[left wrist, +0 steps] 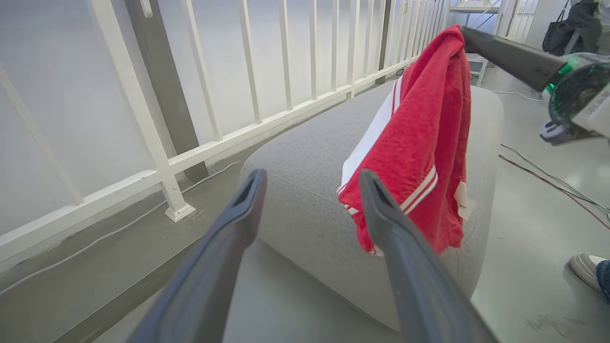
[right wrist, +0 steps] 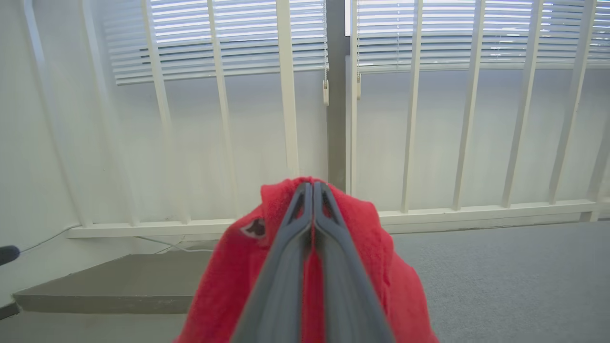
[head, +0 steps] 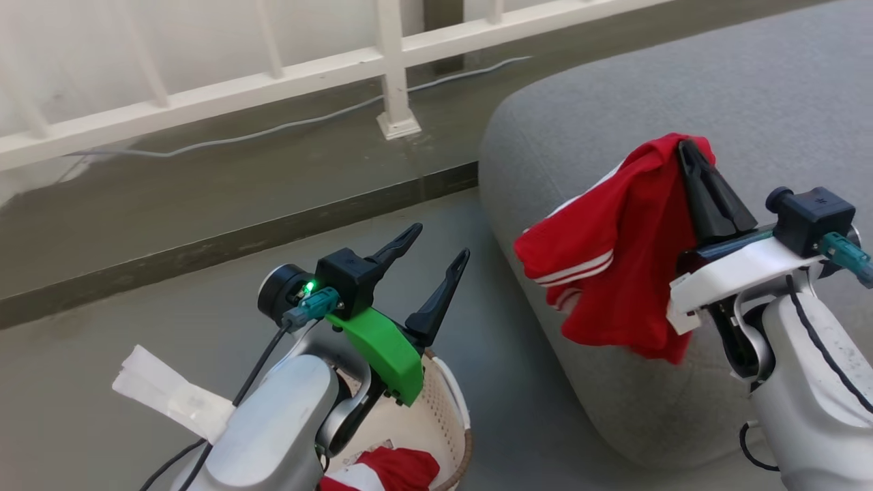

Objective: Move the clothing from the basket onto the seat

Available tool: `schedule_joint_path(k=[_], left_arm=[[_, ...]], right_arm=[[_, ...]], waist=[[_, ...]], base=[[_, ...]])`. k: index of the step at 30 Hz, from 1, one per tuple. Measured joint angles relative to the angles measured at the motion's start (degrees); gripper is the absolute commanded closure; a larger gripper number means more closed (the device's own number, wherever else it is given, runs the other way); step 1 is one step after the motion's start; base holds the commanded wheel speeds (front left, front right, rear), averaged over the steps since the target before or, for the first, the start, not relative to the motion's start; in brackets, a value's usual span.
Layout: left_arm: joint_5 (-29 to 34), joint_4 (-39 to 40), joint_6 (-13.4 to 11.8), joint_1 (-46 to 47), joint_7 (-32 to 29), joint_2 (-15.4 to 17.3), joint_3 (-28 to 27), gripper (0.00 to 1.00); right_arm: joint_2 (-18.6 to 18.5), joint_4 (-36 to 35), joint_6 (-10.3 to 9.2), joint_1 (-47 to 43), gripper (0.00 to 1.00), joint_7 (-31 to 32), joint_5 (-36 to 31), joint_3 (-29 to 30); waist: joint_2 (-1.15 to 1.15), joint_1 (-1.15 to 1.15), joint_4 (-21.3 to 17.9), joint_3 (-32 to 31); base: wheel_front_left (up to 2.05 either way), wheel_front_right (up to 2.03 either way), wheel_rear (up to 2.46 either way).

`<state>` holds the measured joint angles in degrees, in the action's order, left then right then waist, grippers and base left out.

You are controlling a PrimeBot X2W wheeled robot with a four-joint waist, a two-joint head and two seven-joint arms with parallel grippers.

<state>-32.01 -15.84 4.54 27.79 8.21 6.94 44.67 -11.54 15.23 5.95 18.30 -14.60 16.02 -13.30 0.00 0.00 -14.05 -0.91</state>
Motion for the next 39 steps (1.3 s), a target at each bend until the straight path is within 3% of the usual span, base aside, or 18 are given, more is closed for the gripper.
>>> schedule_joint_path(k=[8,16,28,31,39], left_arm=[[0.02,1.62,0.0,-1.15,0.13,-0.05,1.46,0.0],[0.62,3.67,0.05,-1.1,-0.87,0.05,2.07,0.0],[1.62,8.44,0.14,0.51,-3.47,2.64,2.44,0.0],[2.01,10.11,0.51,1.17,-4.11,3.3,2.5,0.0],[4.04,14.43,0.54,4.56,-5.64,5.63,2.03,0.0]], right_arm=[[-0.7,-2.37,0.0,0.42,1.0,-0.01,0.0,2.44],[-1.16,-3.7,0.01,5.41,1.0,-0.01,0.0,4.21],[-6.56,-0.96,-0.09,24.53,1.0,1.31,1.52,11.02],[-6.45,0.41,-1.42,28.68,1.0,2.33,5.5,14.89],[-10.58,3.97,-2.47,34.77,1.0,4.99,5.39,17.07]], waist=[[0.0,0.0,-5.51,2.29],[0.0,0.0,-6.88,6.93],[0.0,0.0,-5.69,15.32],[0.0,0.0,-4.88,17.6],[0.0,0.01,-1.76,23.58]], base=[[0.0,0.0,0.0],[0.0,0.0,0.0],[0.0,0.0,0.0],[0.0,0.0,0.0],[0.0,0.0,0.0]])
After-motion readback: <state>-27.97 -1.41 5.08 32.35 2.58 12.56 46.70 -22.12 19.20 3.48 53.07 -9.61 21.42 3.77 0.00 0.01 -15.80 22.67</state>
